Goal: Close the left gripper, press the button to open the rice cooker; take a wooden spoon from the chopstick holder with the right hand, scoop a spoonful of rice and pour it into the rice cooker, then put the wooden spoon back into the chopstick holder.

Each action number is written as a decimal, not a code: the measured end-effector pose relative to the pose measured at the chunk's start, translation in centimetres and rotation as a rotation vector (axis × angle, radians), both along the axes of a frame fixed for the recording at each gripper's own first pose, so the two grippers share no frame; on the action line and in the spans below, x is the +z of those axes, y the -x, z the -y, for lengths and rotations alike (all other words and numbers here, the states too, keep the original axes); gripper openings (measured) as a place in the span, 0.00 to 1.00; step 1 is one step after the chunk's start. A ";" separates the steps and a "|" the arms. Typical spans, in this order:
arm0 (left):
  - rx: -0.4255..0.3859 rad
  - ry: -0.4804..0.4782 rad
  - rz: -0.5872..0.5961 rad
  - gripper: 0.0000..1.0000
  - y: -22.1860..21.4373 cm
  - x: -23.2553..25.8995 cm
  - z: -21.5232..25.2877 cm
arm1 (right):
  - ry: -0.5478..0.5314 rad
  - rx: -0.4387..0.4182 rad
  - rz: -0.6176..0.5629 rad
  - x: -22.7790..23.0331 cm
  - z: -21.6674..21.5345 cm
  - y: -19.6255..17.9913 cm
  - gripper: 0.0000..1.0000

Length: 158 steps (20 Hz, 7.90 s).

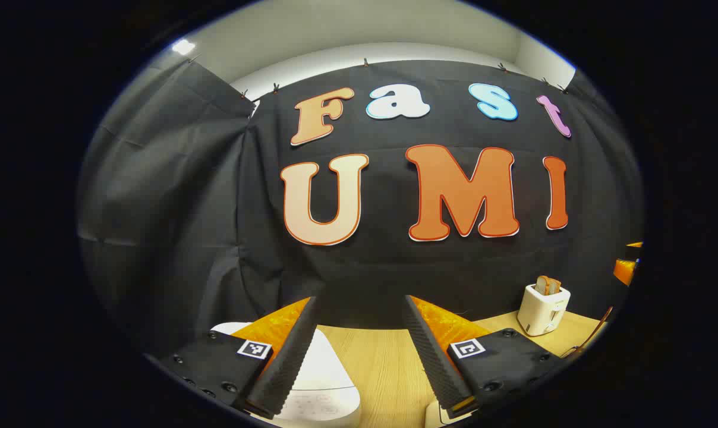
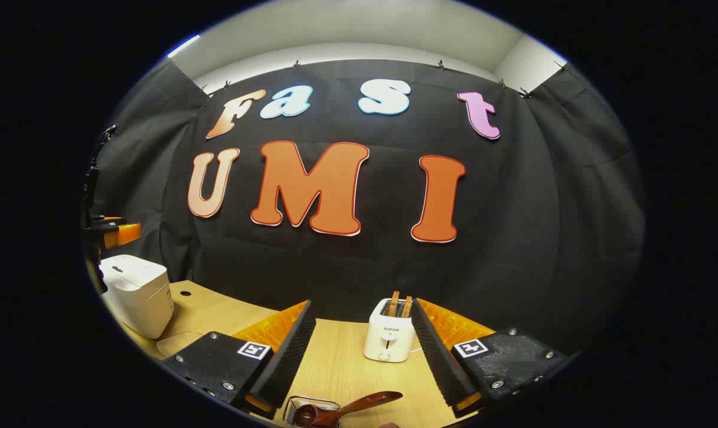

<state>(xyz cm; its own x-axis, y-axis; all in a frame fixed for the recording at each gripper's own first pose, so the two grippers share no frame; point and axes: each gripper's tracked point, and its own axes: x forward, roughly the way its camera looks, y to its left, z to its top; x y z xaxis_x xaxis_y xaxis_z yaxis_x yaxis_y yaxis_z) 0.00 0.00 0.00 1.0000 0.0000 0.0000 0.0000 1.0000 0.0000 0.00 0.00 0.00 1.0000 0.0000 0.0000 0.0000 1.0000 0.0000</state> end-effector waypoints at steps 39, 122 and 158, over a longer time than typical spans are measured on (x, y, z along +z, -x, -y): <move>0.172 -0.137 -0.086 0.04 -2.3 2.2 -6.5 | -0.051 -0.012 0.009 0.9 1.5 0.6 0.96; 0.201 0.003 -0.158 0.24 3.9 -7.1 -8.7 | -0.586 -0.015 -0.377 -16.4 -1.5 5.1 0.14; 0.188 -0.024 -0.116 0.54 4.8 -6.8 -9.5 | -0.437 -0.010 -0.030 -4.6 -1.4 4.5 0.06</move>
<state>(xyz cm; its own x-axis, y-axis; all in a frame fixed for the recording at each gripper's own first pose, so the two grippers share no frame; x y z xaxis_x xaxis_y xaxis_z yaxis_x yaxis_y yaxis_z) -4.83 9.47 -6.82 0.9757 0.1876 -0.1129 -0.1849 0.9822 0.0344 -4.51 1.45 -4.58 0.9995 -0.0034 -0.0317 0.0165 0.9058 0.4233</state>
